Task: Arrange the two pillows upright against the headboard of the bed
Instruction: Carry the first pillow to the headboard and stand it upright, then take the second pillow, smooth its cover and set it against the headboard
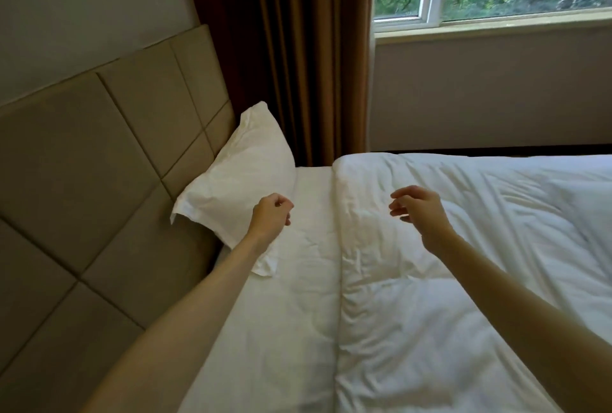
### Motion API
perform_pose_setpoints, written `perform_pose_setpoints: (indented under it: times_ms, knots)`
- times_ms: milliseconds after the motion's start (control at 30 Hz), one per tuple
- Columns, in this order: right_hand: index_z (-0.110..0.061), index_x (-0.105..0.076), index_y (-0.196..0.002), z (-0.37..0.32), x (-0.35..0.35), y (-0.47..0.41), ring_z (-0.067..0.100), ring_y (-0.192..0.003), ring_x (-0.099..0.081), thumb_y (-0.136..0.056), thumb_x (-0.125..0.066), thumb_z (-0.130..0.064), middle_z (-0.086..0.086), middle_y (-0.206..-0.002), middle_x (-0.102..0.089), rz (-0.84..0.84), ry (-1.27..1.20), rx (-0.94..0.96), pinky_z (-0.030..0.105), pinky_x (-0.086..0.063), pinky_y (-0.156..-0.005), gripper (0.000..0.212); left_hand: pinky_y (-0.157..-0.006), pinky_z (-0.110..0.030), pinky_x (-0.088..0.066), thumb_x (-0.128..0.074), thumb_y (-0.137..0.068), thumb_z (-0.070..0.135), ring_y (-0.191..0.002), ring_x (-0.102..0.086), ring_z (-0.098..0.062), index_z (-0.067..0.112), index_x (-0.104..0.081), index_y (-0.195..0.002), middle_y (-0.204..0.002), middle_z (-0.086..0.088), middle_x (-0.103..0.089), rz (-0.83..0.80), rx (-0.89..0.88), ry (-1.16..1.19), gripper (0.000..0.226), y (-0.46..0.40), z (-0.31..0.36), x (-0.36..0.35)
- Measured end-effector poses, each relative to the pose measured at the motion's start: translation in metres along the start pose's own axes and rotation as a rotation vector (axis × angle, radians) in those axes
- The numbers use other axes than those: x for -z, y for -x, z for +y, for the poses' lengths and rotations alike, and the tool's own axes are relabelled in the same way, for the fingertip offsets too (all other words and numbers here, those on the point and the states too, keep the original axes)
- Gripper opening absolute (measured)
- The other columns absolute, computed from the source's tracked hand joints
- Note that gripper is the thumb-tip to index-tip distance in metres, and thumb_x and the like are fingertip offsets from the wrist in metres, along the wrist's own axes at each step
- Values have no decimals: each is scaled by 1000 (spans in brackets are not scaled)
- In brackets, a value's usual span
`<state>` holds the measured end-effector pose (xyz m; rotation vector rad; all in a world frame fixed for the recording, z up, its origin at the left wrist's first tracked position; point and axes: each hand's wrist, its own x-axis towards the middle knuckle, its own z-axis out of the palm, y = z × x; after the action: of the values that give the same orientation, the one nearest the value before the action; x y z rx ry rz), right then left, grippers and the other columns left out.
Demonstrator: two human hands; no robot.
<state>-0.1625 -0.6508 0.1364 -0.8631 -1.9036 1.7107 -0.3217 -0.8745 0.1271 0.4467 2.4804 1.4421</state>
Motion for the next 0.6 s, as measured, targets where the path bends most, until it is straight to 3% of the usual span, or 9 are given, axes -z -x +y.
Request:
perform_pose_setpoints:
  times_ms: [333, 600]
  knots:
    - [-9, -65, -82, 70, 190, 130, 20, -63, -60, -81, -48, 5, 8, -70, -65, 106, -43, -97, 27, -41, -62, 22, -59, -21, -42, -48, -92, 12, -60, -56, -13, 12, -63, -84, -65, 0, -56, -173, 41, 168, 17, 180, 42, -166]
    - [-13, -66, -77, 100, 265, 180, 19, -63, -63, -80, -51, 4, 4, -66, -68, 227, -42, -113, 28, -43, -64, 23, -56, -16, -44, -48, -92, 10, -56, -57, -6, 20, -63, -79, -63, 3, -57, -242, 13, 273, 22, 246, 61, -222]
